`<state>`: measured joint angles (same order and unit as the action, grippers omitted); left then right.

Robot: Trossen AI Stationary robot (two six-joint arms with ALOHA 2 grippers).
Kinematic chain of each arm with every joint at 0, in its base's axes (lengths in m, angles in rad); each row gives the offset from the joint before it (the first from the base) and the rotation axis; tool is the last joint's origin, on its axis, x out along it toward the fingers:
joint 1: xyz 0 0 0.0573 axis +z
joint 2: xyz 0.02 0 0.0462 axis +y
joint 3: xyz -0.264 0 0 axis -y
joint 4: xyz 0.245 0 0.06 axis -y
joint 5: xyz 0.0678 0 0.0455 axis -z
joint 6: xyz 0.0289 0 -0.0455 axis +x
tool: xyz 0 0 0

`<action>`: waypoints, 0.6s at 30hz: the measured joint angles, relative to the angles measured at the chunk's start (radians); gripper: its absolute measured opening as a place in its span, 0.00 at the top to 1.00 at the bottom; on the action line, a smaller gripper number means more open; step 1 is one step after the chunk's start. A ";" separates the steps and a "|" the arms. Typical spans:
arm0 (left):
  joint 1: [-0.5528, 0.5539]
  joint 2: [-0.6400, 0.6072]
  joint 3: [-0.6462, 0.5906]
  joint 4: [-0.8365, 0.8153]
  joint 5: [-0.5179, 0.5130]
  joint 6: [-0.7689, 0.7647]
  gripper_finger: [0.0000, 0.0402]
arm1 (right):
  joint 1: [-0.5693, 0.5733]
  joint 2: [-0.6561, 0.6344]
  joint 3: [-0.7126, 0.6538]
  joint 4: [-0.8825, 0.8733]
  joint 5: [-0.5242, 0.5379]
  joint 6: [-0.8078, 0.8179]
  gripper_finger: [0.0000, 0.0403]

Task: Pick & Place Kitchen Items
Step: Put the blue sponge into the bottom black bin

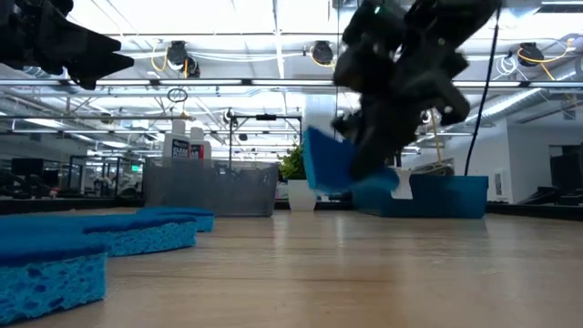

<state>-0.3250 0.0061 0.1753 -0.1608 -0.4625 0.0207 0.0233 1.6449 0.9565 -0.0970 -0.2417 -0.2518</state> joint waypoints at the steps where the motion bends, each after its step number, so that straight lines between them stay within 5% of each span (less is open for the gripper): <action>1: 0.000 0.000 0.000 0.000 0.000 0.000 0.43 | 0.005 -0.025 0.000 -0.016 0.030 0.001 0.96; 13: 0.000 0.000 0.000 0.147 -0.007 -0.078 0.43 | 0.093 -0.153 0.000 -0.030 0.710 0.004 0.96; 18: 0.000 0.002 -0.005 0.187 -0.009 -0.065 0.43 | 0.096 -0.153 0.000 -0.024 0.765 0.005 0.96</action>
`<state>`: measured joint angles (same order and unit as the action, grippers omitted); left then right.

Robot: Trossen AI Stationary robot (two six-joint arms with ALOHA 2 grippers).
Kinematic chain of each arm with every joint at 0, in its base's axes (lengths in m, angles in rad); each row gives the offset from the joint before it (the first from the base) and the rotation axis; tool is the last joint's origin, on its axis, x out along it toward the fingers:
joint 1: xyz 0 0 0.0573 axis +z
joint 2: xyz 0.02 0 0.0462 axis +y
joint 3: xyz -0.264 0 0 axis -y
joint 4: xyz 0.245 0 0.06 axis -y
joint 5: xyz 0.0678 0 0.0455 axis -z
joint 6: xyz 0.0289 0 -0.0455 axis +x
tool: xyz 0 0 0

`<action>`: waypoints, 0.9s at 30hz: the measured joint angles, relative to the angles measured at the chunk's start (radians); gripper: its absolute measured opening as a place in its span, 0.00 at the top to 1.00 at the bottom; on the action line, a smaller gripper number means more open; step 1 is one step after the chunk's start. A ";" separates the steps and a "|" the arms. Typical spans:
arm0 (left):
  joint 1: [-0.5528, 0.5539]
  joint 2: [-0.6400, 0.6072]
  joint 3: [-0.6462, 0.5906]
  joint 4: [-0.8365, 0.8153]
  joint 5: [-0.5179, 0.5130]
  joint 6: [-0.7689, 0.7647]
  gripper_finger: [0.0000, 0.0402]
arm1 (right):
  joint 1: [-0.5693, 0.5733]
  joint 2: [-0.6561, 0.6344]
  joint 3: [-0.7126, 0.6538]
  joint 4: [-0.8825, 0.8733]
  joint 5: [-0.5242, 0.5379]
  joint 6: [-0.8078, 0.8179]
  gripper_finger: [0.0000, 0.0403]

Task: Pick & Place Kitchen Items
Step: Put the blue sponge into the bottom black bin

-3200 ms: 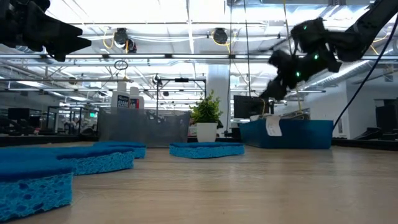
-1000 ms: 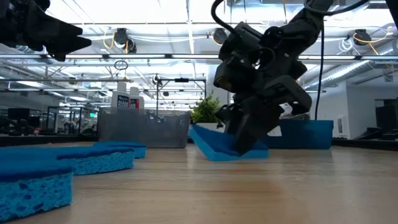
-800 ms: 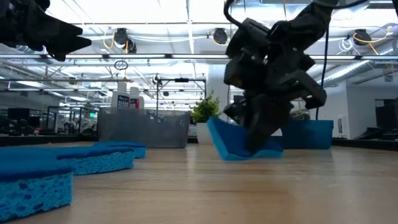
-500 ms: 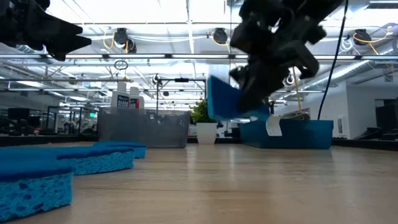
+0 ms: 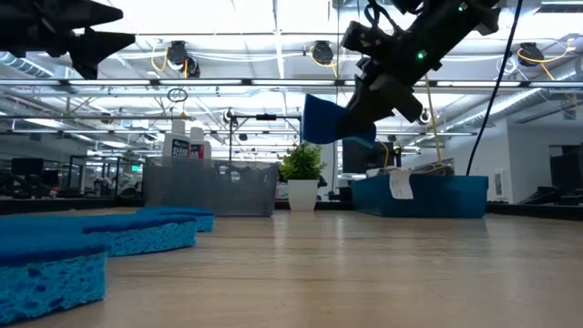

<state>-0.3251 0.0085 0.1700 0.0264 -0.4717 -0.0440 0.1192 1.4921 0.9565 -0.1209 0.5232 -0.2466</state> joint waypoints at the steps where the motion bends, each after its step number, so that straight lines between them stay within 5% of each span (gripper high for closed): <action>1: 0.000 0.006 -0.010 0.021 0.000 -0.011 0.43 | 0.000 0.000 0.000 0.005 0.001 -0.001 0.96; 7: 0.000 0.131 -0.152 0.409 0.034 0.021 0.43 | 0.000 0.000 0.000 0.067 -0.005 -0.001 0.96; 11: 0.000 0.289 -0.137 0.489 0.025 0.014 0.43 | 0.000 0.000 0.001 0.092 -0.049 0.001 0.96; 27: 0.048 0.928 0.154 0.524 -0.026 0.023 0.43 | 0.001 0.000 0.001 0.099 -0.084 0.026 0.96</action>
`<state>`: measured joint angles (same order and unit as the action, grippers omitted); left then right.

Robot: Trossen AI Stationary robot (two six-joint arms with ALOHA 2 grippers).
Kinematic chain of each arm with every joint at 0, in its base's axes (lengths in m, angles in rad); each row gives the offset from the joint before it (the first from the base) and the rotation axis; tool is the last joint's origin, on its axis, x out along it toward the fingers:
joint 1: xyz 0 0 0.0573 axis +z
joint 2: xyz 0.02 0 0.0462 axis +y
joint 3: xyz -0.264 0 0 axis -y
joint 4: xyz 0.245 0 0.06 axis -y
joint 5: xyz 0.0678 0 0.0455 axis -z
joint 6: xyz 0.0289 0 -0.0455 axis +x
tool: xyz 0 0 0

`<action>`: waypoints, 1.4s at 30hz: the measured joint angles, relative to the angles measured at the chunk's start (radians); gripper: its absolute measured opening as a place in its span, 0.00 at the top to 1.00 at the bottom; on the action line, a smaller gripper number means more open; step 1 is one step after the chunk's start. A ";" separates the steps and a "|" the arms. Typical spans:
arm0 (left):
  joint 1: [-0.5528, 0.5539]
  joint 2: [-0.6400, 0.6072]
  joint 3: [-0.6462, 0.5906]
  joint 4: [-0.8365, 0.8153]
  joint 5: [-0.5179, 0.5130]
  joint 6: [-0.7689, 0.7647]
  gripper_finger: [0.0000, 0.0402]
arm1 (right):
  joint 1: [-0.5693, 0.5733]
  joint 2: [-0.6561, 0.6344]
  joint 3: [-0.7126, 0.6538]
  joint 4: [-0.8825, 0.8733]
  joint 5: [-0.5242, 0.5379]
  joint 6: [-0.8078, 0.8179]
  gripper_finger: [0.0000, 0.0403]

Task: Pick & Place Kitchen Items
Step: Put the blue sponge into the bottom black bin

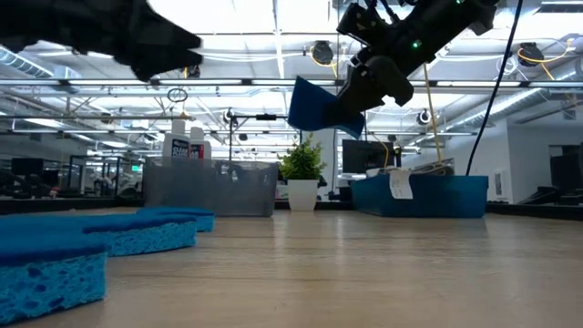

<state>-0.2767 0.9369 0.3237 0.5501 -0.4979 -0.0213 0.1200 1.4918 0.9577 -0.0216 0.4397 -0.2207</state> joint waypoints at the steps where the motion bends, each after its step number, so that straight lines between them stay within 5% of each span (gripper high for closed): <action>1: 0.007 0.036 0.020 0.001 0.000 0.000 0.43 | 0.000 0.000 0.000 0.000 0.000 0.000 0.96; 23: 0.146 0.591 0.378 0.001 0.149 0.025 0.43 | 0.000 -0.001 0.000 0.010 -0.079 0.001 0.96; 42: 0.145 0.715 0.484 0.001 0.176 0.043 0.43 | 0.029 -0.001 -0.001 0.045 -0.079 -0.010 0.96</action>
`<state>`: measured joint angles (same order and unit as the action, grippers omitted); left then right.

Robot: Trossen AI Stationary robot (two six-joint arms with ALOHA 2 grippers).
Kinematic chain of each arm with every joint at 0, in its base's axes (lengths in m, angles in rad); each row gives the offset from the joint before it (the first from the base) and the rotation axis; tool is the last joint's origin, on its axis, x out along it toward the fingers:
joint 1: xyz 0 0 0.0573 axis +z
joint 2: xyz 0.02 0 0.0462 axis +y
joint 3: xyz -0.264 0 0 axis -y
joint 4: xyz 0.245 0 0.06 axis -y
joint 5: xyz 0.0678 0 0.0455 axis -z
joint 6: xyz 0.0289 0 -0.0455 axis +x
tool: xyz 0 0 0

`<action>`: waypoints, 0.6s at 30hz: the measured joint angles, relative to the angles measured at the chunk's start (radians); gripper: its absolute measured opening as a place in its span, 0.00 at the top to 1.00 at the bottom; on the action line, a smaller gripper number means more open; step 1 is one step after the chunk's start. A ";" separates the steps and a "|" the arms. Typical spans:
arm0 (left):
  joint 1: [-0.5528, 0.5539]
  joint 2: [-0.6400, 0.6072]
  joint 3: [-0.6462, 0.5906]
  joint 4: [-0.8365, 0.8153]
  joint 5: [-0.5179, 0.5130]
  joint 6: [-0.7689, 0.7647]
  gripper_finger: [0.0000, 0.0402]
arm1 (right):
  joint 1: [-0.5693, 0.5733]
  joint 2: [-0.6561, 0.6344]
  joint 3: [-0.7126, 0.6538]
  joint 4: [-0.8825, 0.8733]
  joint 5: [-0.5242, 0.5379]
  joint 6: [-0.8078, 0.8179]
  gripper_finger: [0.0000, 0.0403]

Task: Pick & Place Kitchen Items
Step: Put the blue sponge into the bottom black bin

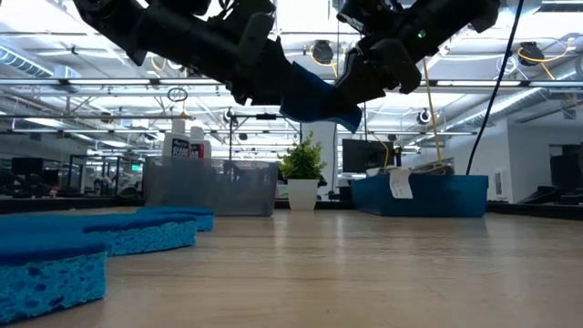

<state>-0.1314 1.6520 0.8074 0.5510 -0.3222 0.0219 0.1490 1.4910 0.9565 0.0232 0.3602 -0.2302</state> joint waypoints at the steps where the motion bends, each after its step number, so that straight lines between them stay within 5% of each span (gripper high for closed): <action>1: 0.000 0.000 0.000 0.000 0.000 0.000 0.44 | 0.000 0.000 0.000 0.000 0.000 0.000 0.96; 14: 0.000 -0.001 -0.001 -0.001 0.008 0.000 0.90 | 0.000 0.000 0.000 0.000 0.000 0.008 0.95; 18: 0.001 -0.002 -0.001 -0.001 0.008 -0.014 0.97 | 0.000 0.000 0.000 0.001 0.002 0.013 0.92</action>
<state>-0.1302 1.6505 0.8066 0.5503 -0.3143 0.0084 0.1486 1.4910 0.9565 0.0238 0.3622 -0.2173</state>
